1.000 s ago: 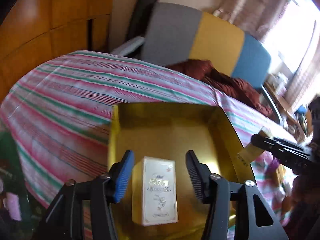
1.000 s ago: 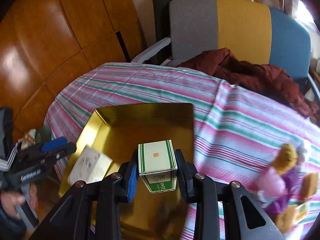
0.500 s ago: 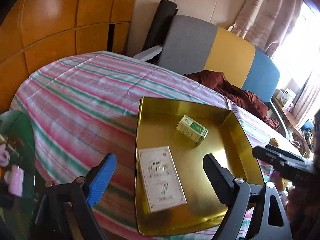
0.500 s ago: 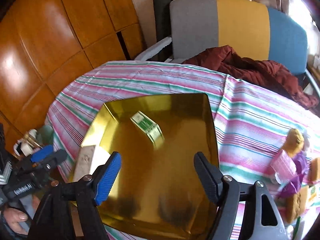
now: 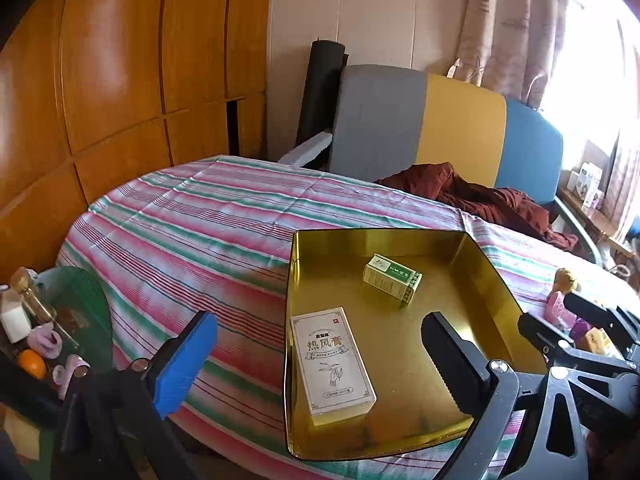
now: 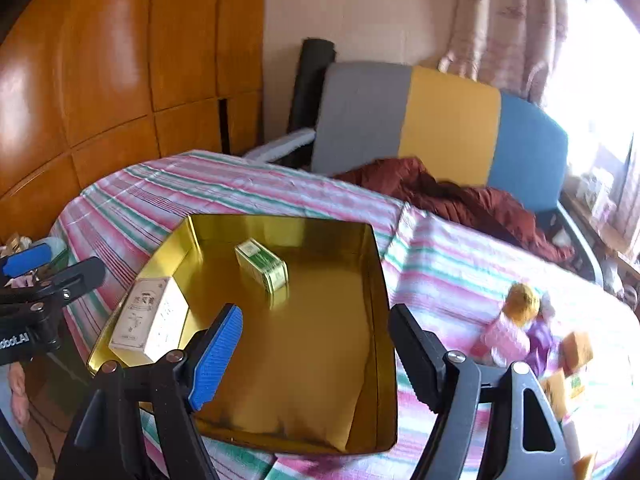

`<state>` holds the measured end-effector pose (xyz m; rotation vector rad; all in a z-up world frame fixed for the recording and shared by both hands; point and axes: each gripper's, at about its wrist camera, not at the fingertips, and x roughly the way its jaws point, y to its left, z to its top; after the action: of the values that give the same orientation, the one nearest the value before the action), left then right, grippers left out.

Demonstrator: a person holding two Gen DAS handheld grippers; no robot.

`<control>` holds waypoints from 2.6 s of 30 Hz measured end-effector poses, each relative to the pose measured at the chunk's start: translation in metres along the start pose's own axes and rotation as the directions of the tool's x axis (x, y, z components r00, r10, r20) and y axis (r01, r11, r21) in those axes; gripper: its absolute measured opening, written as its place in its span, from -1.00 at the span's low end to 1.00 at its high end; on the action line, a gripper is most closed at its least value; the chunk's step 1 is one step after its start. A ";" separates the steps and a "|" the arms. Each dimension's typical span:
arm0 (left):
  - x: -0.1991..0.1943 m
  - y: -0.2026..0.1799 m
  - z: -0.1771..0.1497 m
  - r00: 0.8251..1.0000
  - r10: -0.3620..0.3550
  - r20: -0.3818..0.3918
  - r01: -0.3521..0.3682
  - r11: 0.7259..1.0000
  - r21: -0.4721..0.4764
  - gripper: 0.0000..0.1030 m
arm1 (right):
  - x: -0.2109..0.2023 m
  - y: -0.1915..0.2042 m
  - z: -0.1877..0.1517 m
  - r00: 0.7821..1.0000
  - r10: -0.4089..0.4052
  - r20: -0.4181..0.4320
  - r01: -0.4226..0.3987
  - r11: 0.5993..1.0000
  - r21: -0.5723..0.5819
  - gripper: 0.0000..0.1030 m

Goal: Organize objects

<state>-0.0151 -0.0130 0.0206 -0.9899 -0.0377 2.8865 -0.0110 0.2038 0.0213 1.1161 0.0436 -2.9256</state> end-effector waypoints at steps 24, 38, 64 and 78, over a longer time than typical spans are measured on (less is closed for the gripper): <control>0.004 -0.030 -0.018 0.998 0.034 -0.049 -0.029 0.995 0.097 0.99 | -0.008 -0.010 -0.026 0.999 0.040 0.007 -0.040 0.997 0.065 0.64; 0.003 -0.046 -0.021 0.998 0.030 -0.061 -0.020 0.988 0.151 0.99 | -0.011 -0.033 -0.035 1.000 0.025 0.006 -0.025 0.991 0.133 0.64; 0.012 -0.075 -0.024 0.988 -0.074 -0.135 0.100 0.975 0.198 0.99 | -0.035 -0.152 -0.074 0.981 -0.182 -0.065 0.193 0.918 0.347 0.64; 0.022 -0.148 -0.001 0.945 -0.267 -0.189 0.310 0.914 0.260 0.99 | -0.079 -0.257 -0.069 0.946 -0.311 -0.088 0.314 0.821 0.477 0.64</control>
<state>-0.0205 0.1368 0.0139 -1.0404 0.2204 2.4541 0.0894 0.4631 0.0281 1.2749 -0.6048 -3.3352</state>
